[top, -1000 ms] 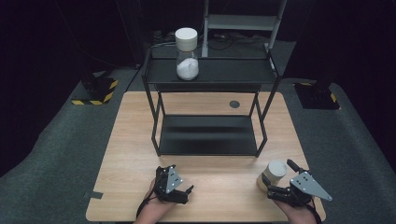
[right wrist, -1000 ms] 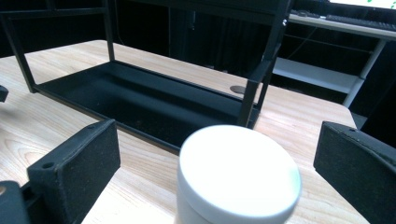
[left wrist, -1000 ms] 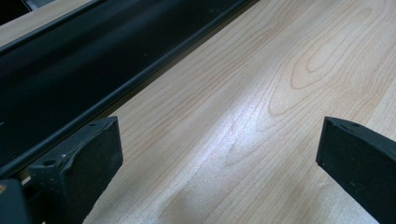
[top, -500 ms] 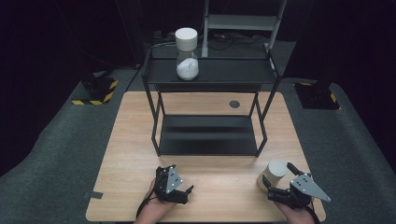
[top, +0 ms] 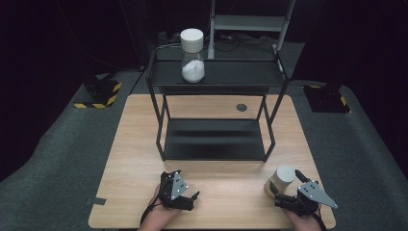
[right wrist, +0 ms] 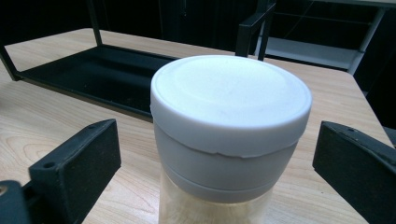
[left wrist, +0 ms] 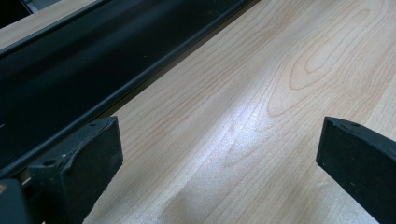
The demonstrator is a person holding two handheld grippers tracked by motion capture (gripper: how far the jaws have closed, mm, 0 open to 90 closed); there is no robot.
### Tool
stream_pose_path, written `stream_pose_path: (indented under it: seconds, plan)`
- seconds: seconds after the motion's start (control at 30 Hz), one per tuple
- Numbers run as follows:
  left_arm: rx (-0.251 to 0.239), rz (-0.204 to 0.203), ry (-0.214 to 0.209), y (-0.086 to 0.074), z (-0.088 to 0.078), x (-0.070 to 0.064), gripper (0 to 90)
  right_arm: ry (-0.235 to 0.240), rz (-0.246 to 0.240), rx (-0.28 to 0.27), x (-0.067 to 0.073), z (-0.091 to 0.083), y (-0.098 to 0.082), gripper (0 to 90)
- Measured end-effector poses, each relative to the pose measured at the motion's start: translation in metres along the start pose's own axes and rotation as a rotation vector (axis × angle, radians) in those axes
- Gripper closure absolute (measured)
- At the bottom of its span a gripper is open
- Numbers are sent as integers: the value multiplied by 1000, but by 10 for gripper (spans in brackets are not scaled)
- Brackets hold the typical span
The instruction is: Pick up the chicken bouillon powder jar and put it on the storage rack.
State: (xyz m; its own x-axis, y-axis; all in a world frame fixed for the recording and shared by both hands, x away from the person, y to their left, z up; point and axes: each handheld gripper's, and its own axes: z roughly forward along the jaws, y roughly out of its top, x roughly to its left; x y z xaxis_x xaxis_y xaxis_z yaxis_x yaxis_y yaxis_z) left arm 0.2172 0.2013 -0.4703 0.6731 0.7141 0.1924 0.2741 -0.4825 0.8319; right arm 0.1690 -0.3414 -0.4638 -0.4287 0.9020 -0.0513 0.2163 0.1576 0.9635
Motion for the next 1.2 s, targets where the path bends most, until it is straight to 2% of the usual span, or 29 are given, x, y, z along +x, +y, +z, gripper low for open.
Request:
stream_pose_path:
  seconds: [0.23, 0.6, 1.2]
  plan:
    - [-3, -10, -1, 0, 0, 1, 7, 30, 70, -19, -10, 1, -10, 148]
    - [-2, -10, -3, 0, 0, 1, 7, 56, 52, -42, -16, 1, -16, 337]
    - [-5, -8, -1, -1, -1, 1, 7, 44, 33, -45, -12, 1, -17, 346]
